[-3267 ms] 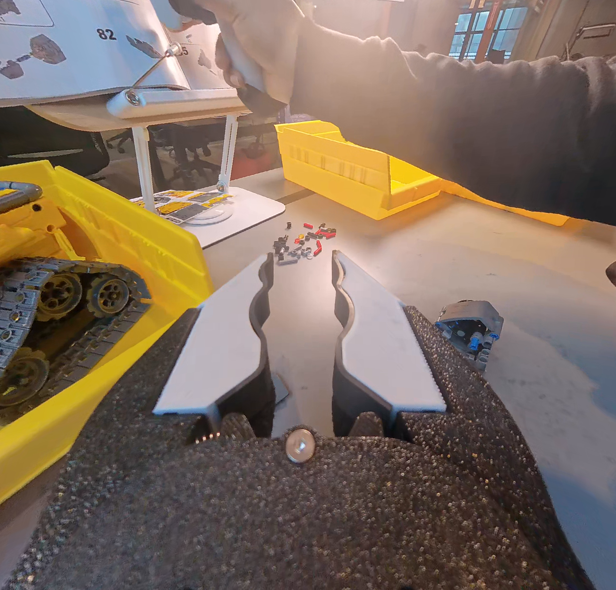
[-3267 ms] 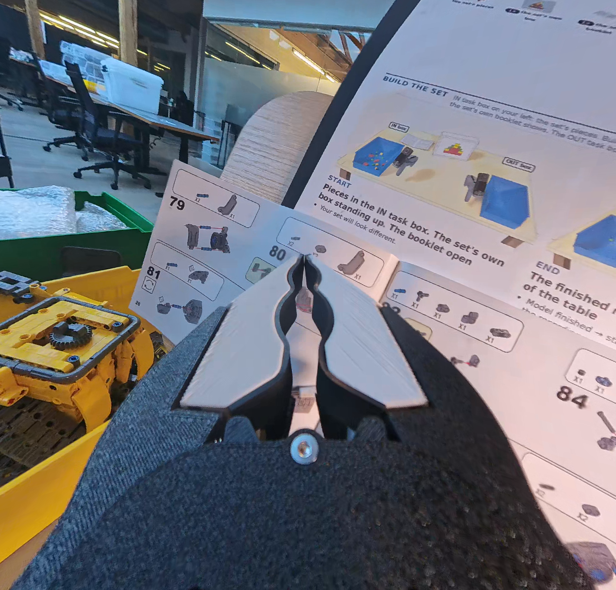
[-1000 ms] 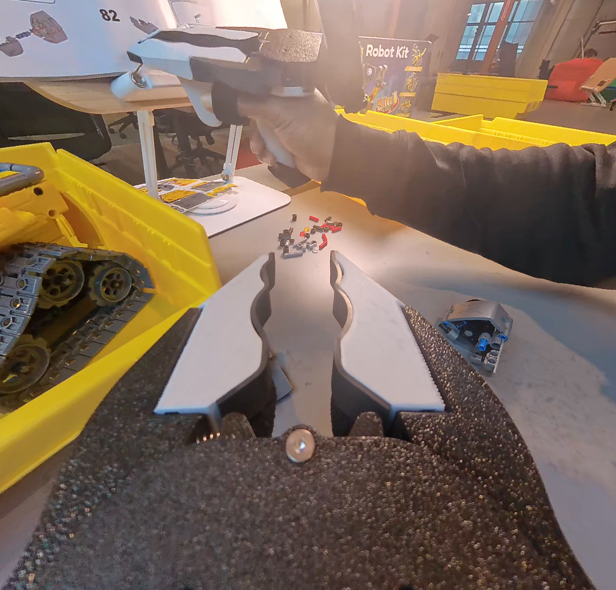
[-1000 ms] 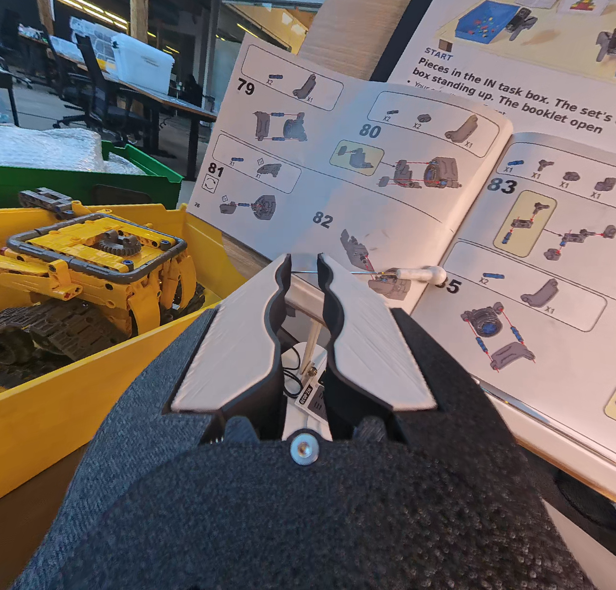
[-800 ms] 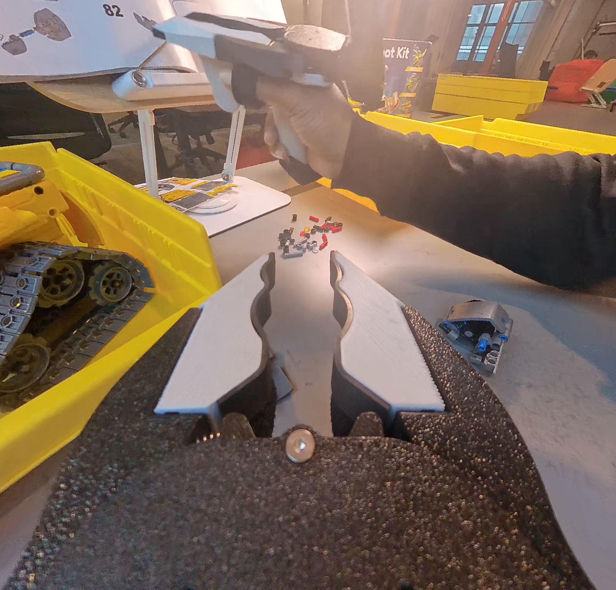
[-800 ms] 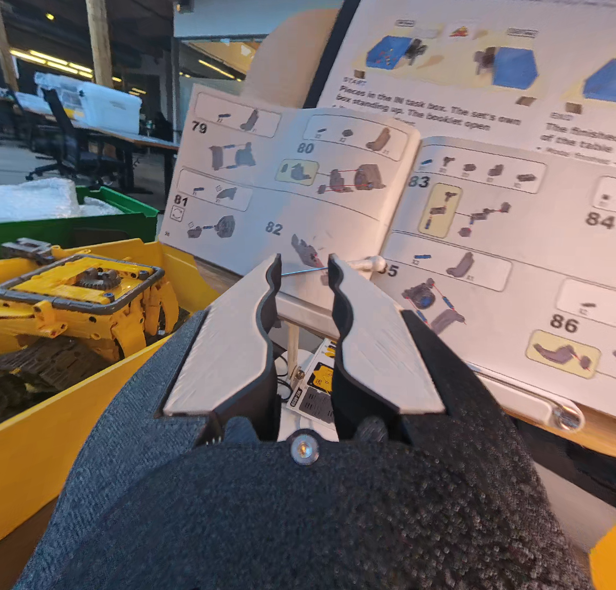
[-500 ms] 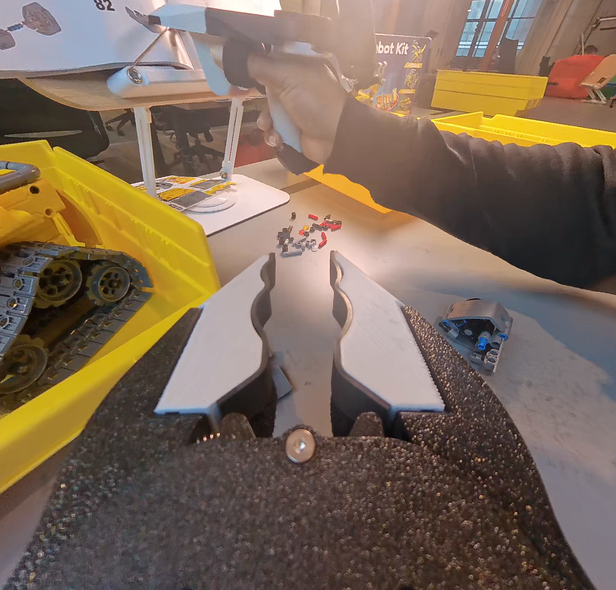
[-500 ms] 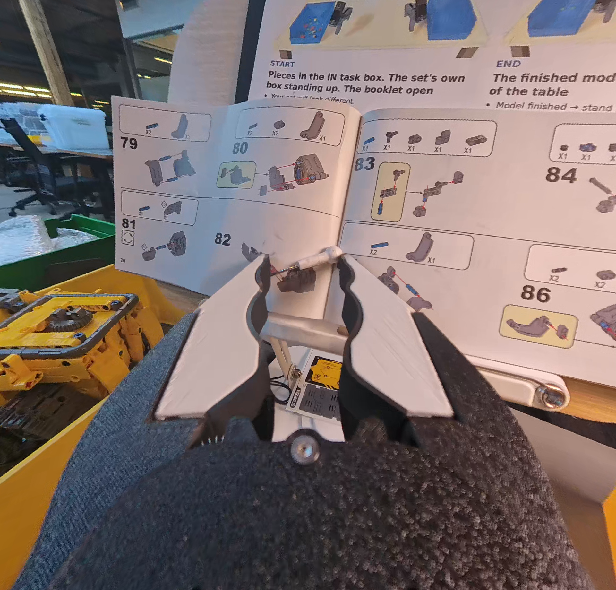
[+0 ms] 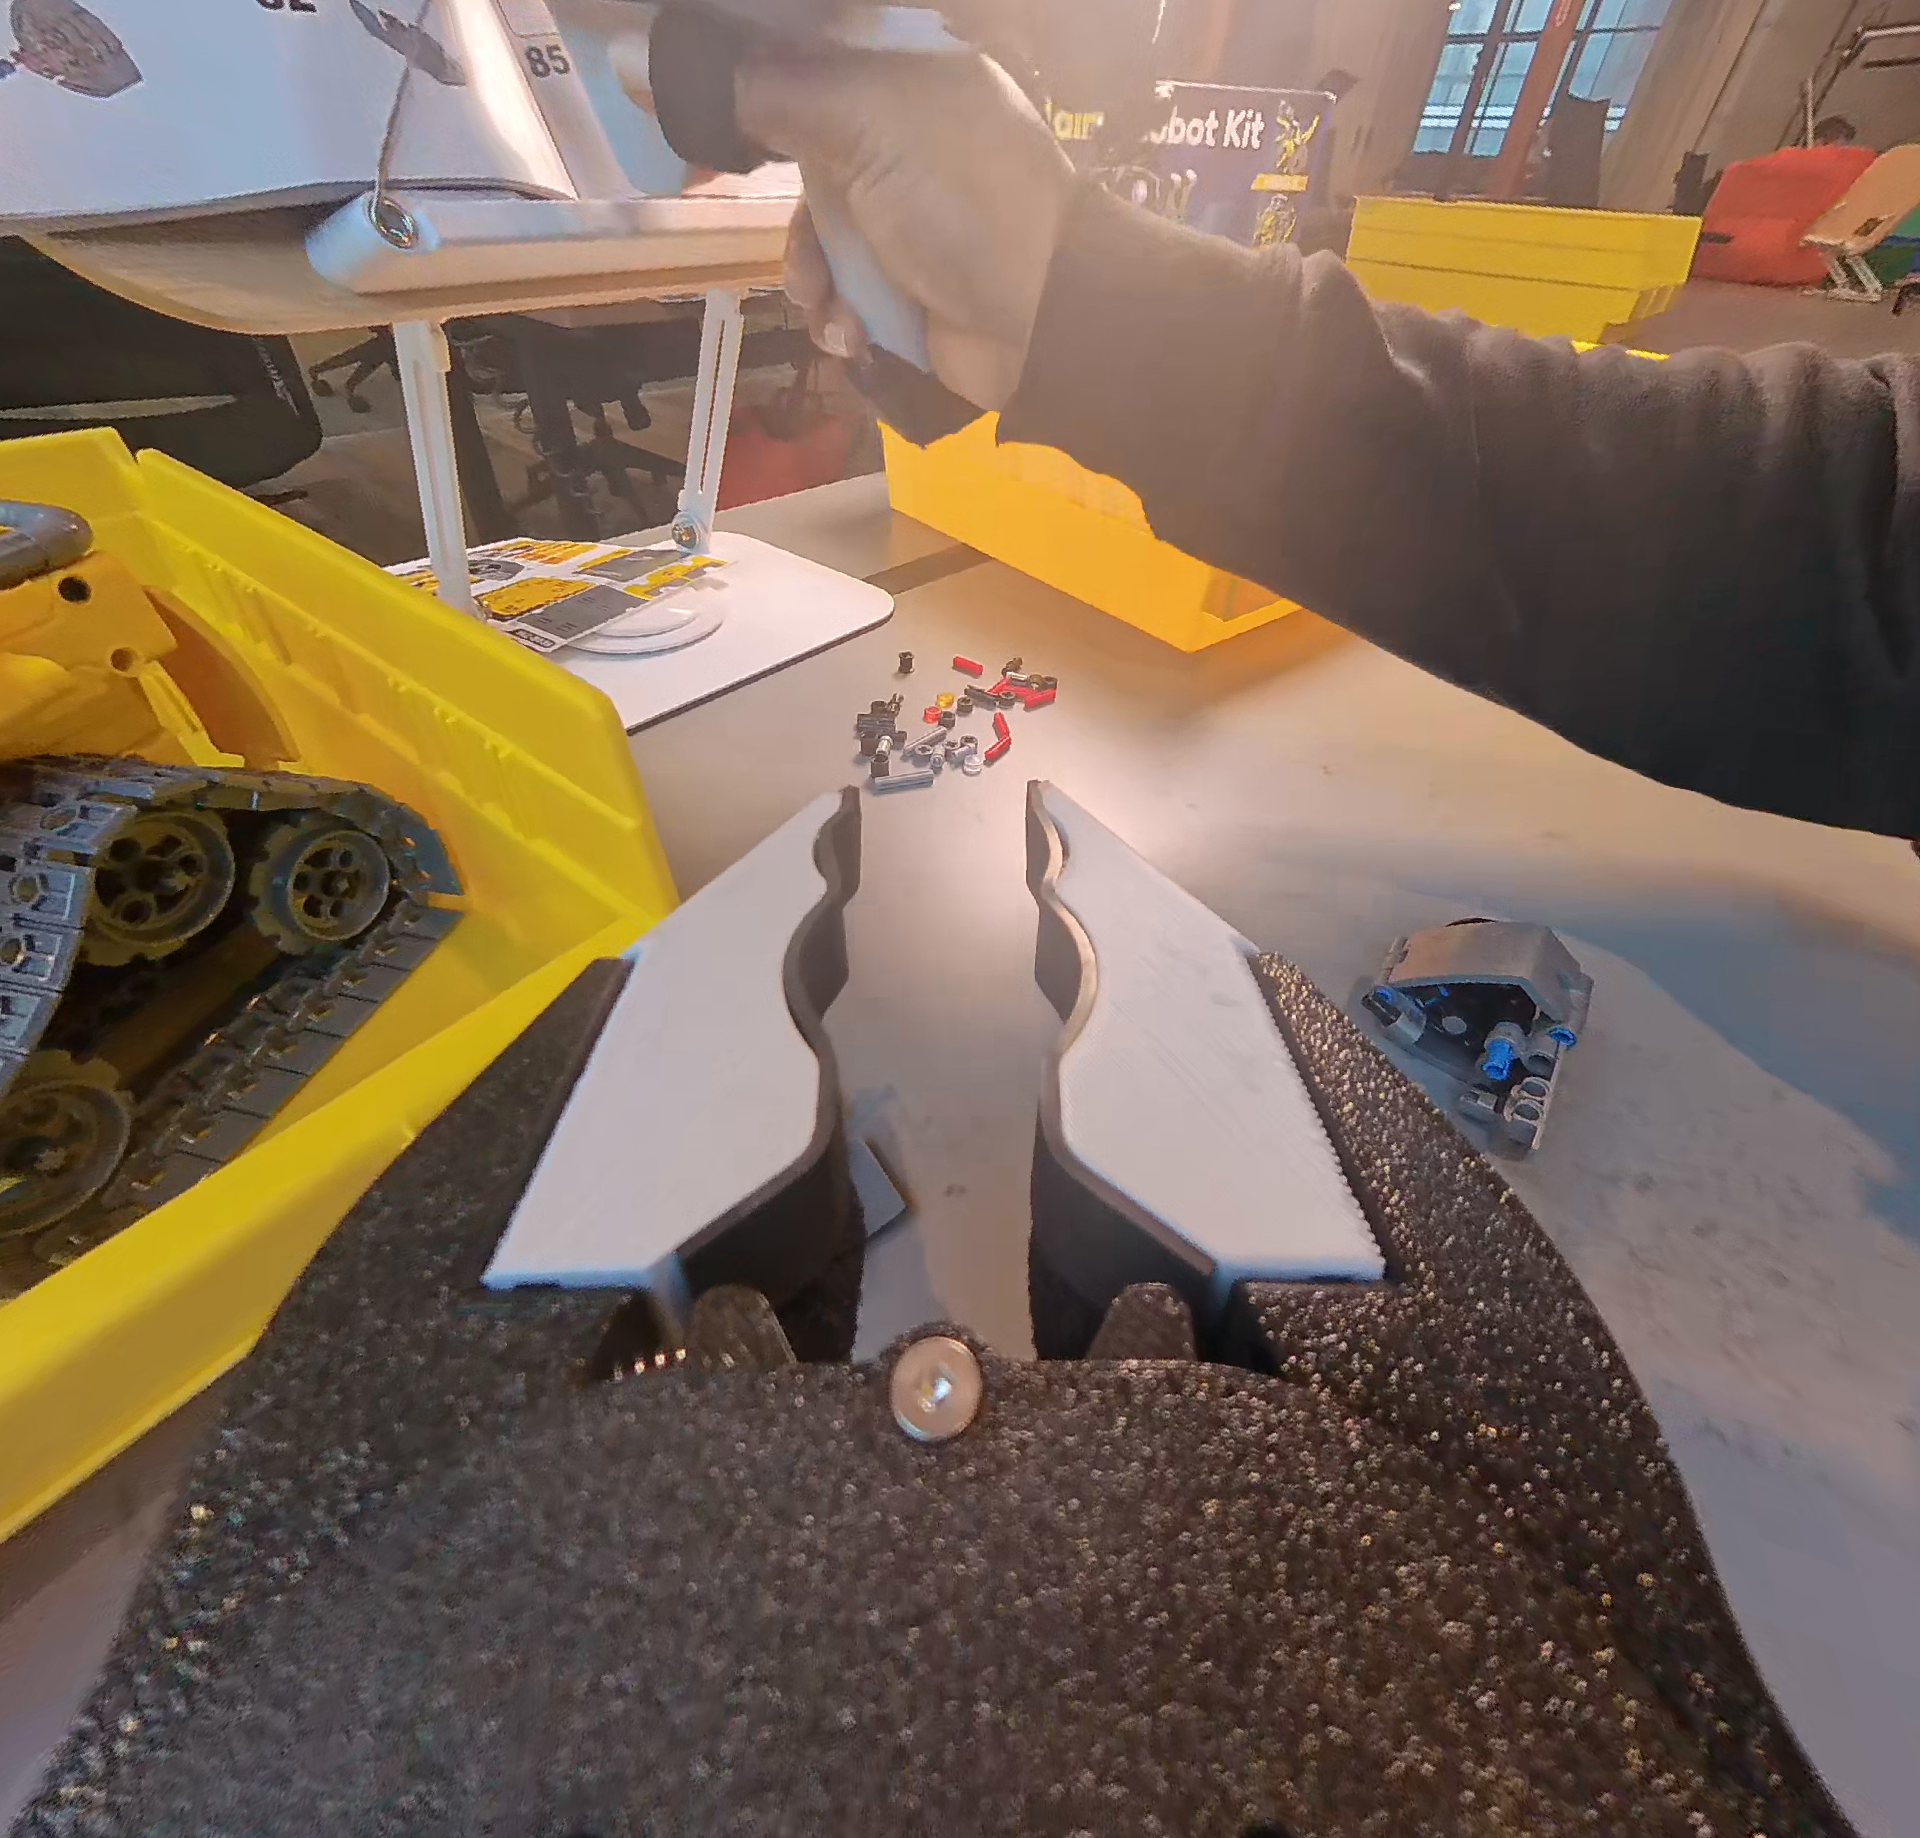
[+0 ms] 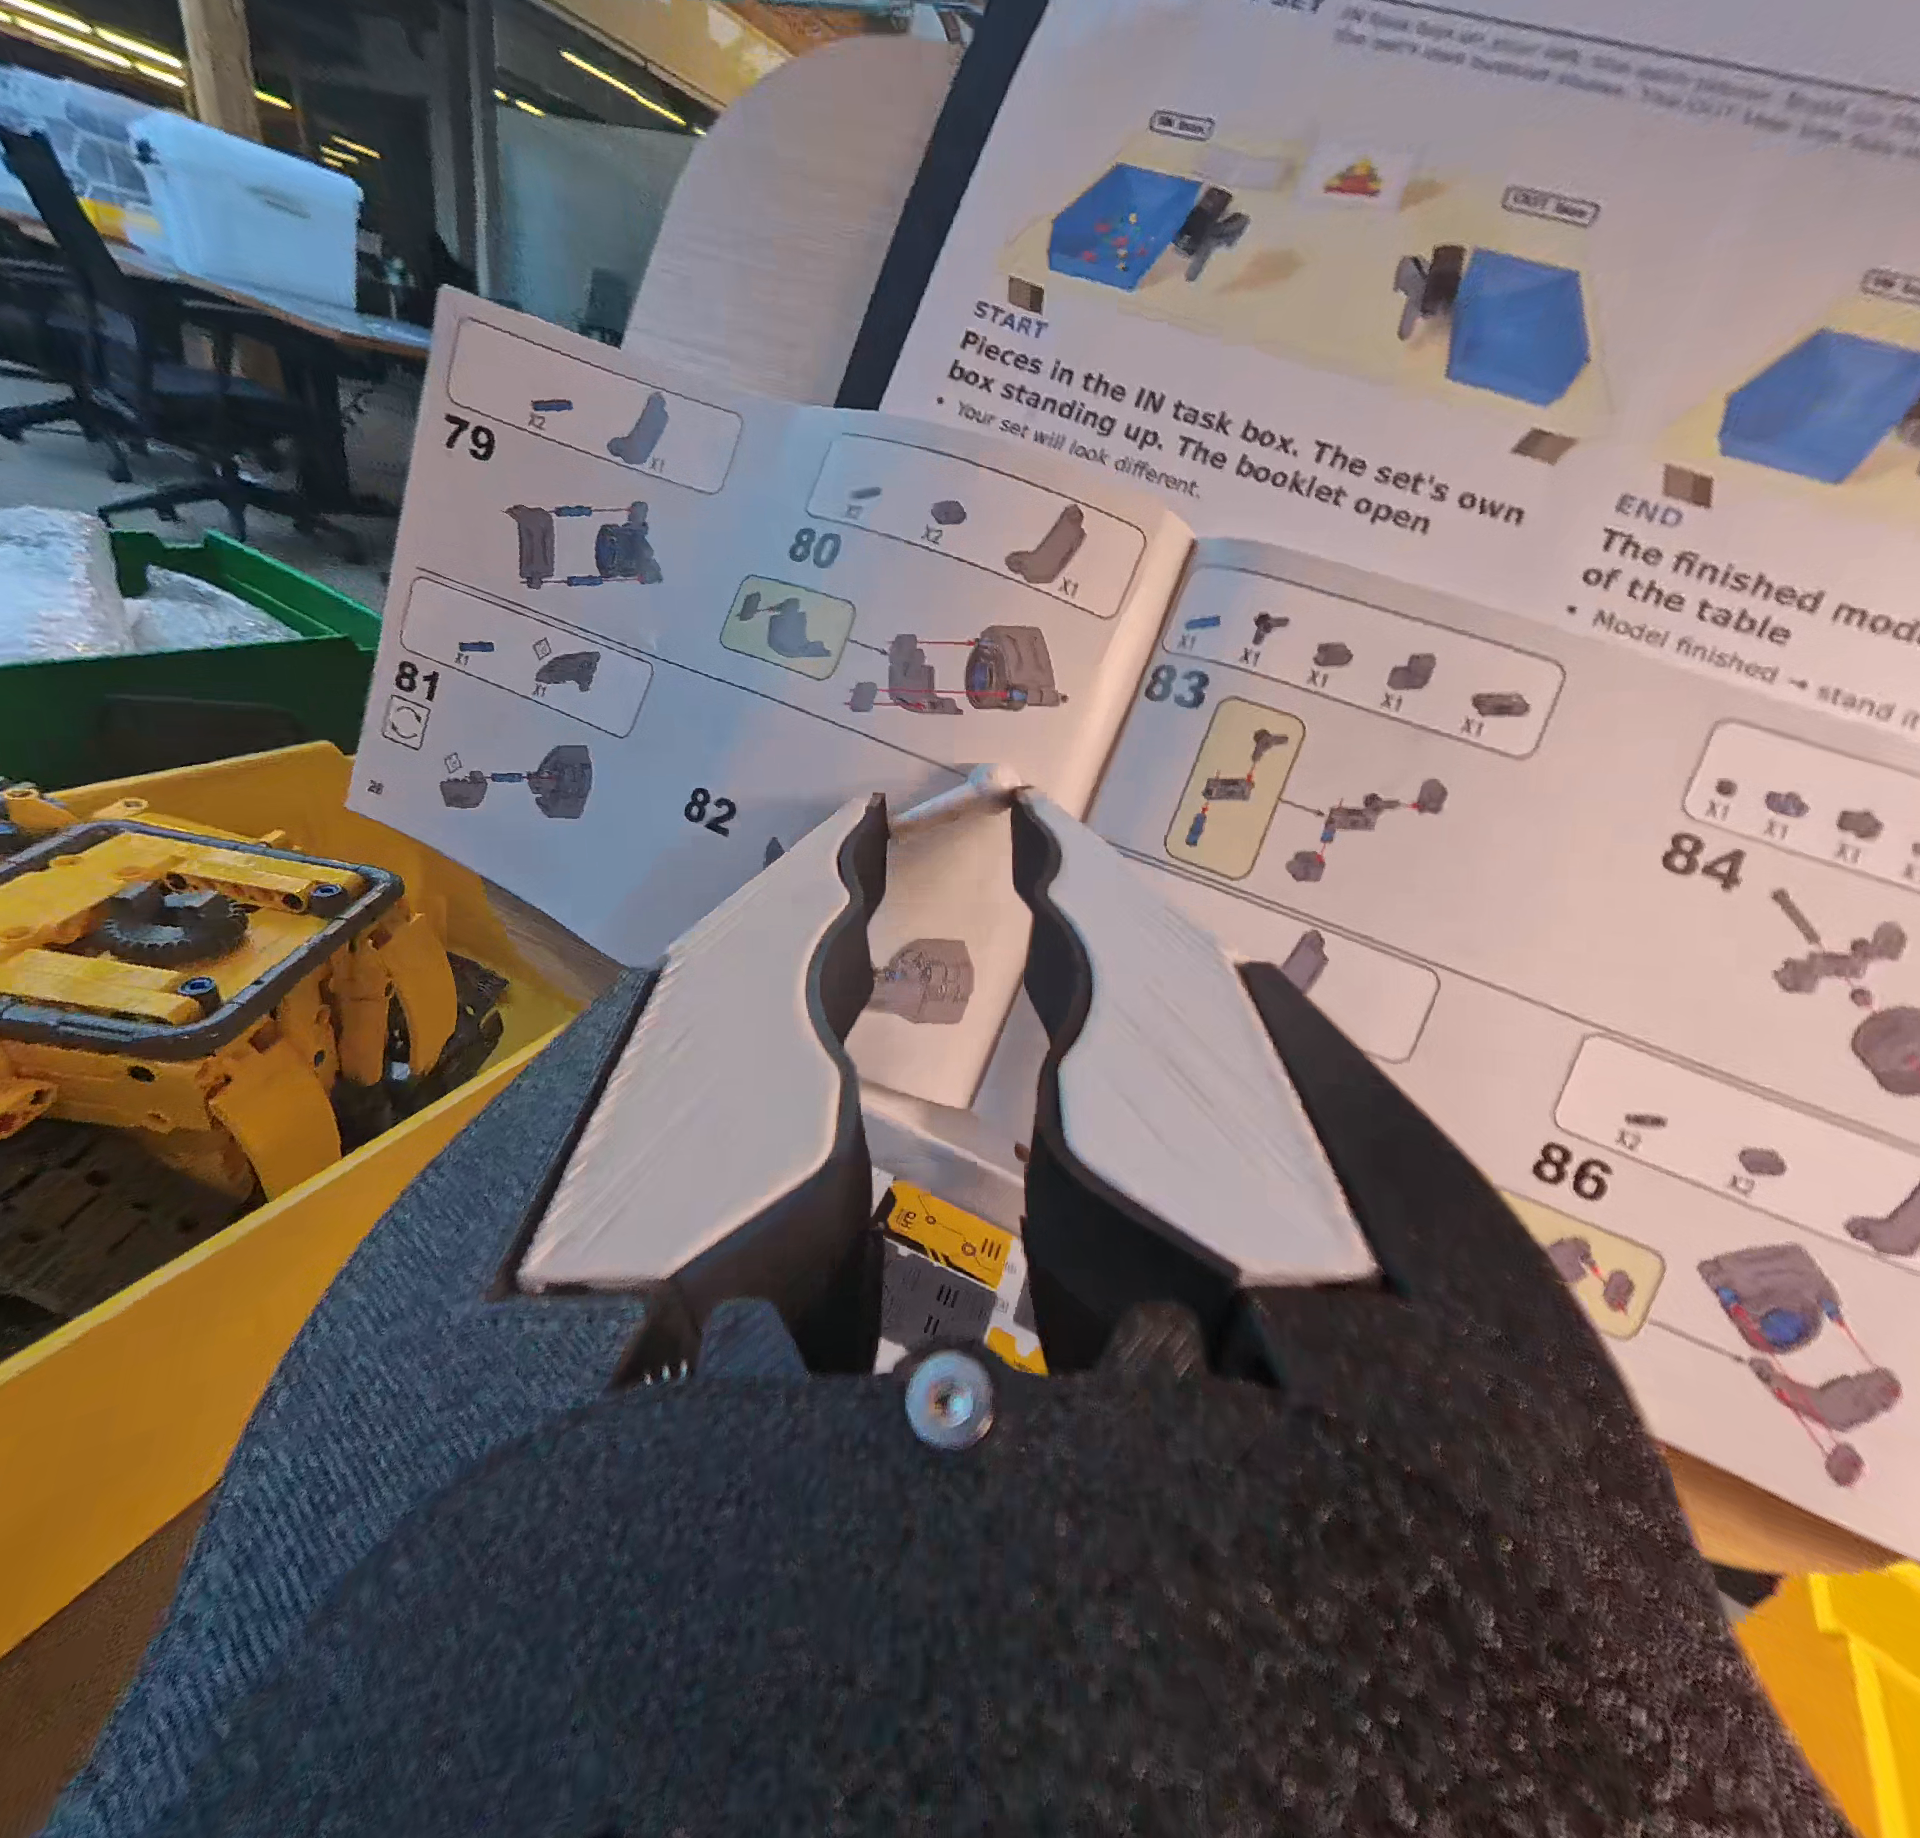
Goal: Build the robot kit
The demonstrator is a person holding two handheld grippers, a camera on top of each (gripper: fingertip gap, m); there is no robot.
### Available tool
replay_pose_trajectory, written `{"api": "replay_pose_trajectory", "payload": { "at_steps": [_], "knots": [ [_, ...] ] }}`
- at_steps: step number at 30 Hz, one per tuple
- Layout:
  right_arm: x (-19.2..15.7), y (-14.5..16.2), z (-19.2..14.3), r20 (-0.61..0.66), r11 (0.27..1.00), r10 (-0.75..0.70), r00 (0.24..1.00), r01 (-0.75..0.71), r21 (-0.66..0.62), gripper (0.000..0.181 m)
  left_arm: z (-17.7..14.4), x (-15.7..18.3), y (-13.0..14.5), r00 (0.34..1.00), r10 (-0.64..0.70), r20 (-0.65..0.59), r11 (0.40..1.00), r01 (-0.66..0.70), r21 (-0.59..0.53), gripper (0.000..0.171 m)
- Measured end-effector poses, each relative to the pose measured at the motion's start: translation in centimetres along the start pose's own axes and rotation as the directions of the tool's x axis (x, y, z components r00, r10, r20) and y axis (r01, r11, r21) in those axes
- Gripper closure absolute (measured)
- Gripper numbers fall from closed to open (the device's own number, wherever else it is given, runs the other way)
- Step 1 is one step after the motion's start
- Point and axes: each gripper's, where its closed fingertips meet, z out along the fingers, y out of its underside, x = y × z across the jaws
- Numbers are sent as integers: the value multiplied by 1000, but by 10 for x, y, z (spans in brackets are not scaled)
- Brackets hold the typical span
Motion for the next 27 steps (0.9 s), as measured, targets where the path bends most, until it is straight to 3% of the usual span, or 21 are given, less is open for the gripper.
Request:
{"api": "replay_pose_trajectory", "payload": {
  "at_steps": [3, 7, 11, 14, 19, 24, 27],
  "knots": [
    [-8, -7, 7, 28, 998, -58, 998, 58, 5, 162, 0, 0, 0, 1000, 2, -1, 1000, -2, 3, 141],
    [-20, -14, 13, 14, 984, -175, 985, 175, 17, 181, 0, 1, 0, 1000, -1, -4, 1000, 1, 1, 141],
    [-27, -15, 9, 62, 989, -147, 987, 145, 33, 163, -1, 1, 0, 1000, -8, -6, 1000, 8, -1, 141],
    [-16, -15, -10, 15, 993, -88, 996, 86, 81, 161, -2, 0, 0, 1000, -14, -6, 1000, 14, -1, 141],
    [-33, 19, -7, 82, 994, -99, 992, 103, -40, 142, 1, 2, 2, 1000, -7, -13, 1000, 7, -14, 141],
    [-49, 12, 9, 83, 974, -220, 972, 224, -41, 154, 0, 1, 1, 1000, -6, -9, 1000, 6, -8, 141],
    [-53, 9, 14, 75, 955, -293, 953, 296, -34, 172, -1, 0, 1, 1000, -17, -8, 1000, 17, -5, 141]
  ]
}}
